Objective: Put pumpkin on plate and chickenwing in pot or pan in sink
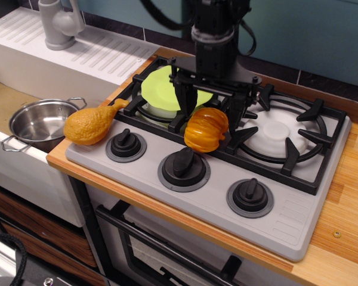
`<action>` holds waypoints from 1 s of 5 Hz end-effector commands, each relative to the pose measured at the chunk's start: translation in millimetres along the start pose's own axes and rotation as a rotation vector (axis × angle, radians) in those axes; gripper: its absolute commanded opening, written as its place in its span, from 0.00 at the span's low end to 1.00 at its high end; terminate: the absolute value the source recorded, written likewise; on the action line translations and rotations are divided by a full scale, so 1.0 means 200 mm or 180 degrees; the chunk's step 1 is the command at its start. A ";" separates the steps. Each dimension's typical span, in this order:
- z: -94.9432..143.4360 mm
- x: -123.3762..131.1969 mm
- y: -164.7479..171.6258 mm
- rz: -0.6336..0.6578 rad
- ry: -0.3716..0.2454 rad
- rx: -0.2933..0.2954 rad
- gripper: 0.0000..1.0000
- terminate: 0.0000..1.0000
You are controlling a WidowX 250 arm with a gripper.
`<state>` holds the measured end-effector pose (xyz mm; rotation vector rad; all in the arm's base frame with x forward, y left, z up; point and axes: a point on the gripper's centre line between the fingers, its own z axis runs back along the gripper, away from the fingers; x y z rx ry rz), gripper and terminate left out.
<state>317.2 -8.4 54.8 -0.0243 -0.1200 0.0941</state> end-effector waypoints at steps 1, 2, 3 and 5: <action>-0.02 0.01 0.03 0.0015 -0.0136 -0.0014 1.00 0.00; -0.03 0.01 0.04 0.0021 -0.0138 -0.0029 1.00 0.00; -0.05 0.01 0.04 0.0043 -0.0145 -0.0028 1.00 0.00; -0.07 0.01 0.01 0.0112 -0.0136 -0.0027 1.00 0.00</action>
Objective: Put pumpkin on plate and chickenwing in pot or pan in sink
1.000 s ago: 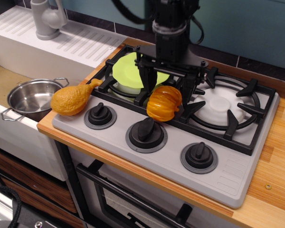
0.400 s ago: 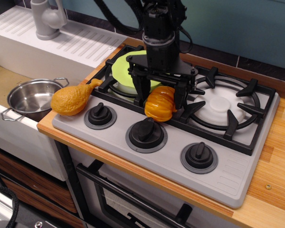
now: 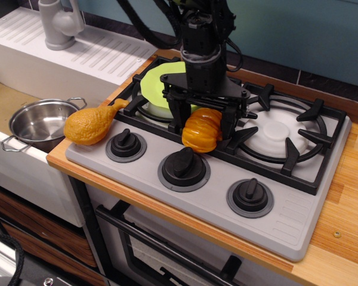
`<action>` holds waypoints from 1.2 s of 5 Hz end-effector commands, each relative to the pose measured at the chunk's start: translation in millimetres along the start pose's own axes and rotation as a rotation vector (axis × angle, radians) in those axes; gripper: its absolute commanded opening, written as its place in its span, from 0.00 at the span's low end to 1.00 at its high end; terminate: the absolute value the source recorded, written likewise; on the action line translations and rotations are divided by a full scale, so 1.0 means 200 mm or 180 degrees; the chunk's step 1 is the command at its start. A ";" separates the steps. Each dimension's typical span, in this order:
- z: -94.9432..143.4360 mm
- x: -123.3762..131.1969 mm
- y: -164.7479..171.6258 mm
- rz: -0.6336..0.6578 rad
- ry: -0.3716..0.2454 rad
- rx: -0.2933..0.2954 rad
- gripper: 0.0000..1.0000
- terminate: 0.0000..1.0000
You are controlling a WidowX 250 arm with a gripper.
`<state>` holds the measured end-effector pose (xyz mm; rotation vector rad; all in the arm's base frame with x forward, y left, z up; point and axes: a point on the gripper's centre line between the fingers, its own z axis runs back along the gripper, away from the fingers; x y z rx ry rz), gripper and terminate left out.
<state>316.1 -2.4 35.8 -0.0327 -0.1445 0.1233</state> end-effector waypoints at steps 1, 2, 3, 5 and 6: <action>0.02 0.03 -0.04 0.0061 -0.0029 0.0024 0.00 0.00; 0.05 0.04 -0.05 0.0040 0.0035 0.0033 0.00 0.00; 0.14 0.05 -0.05 0.0031 0.0121 0.0080 0.00 0.00; 0.28 0.07 -0.06 0.0021 0.0221 0.0157 0.00 0.00; 0.31 0.13 -0.02 -0.0118 0.0158 0.0143 0.00 0.00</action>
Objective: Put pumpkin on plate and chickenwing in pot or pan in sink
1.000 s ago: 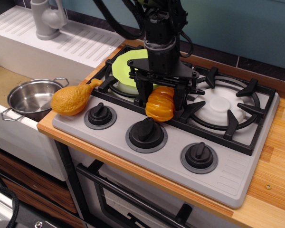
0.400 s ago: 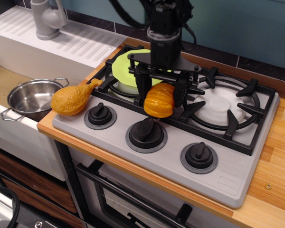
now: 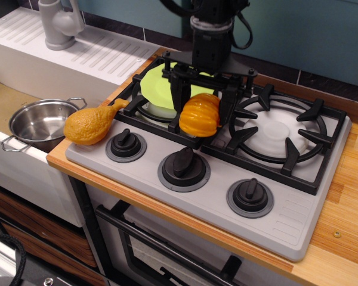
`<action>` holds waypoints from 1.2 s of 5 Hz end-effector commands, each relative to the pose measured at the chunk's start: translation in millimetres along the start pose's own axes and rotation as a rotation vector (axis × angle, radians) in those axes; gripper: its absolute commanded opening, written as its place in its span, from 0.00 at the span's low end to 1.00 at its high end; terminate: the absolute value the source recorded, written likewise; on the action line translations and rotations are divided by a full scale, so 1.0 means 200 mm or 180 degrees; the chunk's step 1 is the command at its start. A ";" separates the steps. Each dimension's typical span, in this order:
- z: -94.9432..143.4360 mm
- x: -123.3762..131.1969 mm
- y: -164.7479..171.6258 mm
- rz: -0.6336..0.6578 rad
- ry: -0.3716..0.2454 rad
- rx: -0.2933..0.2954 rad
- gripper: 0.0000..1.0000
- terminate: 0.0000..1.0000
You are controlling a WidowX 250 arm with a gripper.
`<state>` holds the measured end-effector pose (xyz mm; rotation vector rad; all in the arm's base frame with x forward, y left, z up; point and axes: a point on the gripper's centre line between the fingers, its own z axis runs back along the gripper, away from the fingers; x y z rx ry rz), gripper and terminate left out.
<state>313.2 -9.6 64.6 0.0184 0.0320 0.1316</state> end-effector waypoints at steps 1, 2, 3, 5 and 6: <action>0.21 0.21 0.14 -0.0348 -0.0509 -0.0101 0.00 0.00; 0.24 0.31 0.23 -0.0467 -0.0539 -0.0037 0.00 0.00; 0.26 0.37 0.33 -0.0565 -0.0575 -0.0002 0.00 0.00; 0.14 0.39 0.36 -0.0547 -0.0617 -0.0069 0.00 0.00; 0.10 0.37 0.34 -0.0506 -0.0624 -0.0109 0.00 0.00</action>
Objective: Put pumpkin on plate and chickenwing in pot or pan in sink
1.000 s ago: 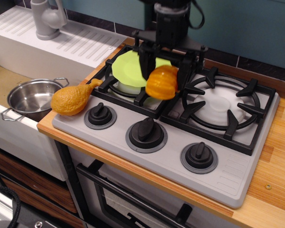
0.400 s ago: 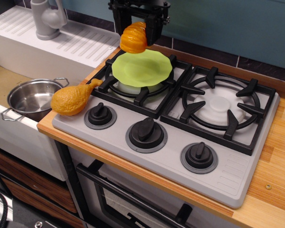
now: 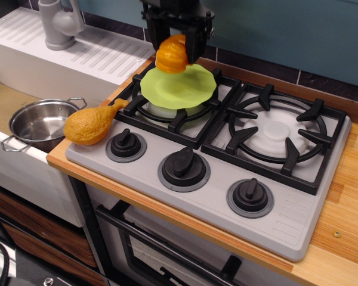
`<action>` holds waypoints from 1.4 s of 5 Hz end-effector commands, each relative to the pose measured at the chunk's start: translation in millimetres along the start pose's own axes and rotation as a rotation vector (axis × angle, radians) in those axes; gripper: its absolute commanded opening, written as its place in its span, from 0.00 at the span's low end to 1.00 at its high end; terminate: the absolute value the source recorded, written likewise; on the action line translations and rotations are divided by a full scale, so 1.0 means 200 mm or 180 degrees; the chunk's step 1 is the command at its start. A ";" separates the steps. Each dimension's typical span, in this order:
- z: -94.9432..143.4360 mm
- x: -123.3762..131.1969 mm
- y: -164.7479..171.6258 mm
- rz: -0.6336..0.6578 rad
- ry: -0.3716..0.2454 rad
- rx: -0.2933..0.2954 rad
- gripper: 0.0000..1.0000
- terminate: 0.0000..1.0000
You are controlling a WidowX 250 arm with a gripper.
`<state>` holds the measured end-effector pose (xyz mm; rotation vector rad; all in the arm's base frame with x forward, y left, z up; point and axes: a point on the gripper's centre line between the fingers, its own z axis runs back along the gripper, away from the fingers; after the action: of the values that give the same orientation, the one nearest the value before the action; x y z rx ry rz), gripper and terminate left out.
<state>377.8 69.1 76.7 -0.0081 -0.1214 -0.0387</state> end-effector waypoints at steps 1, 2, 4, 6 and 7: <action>0.04 0.00 -0.03 0.0024 -0.0105 0.0056 1.00 0.00; 0.07 0.01 -0.06 0.0047 -0.0027 0.0100 1.00 0.00; 0.25 -0.03 -0.09 0.0098 0.0119 0.0145 1.00 0.00; 0.39 -0.04 -0.09 -0.0189 0.0259 0.0258 1.00 0.00; 0.39 -0.04 -0.09 -0.0189 0.0259 0.0258 1.00 0.00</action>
<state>355.7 53.4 119.6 0.0582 0.0545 -0.0950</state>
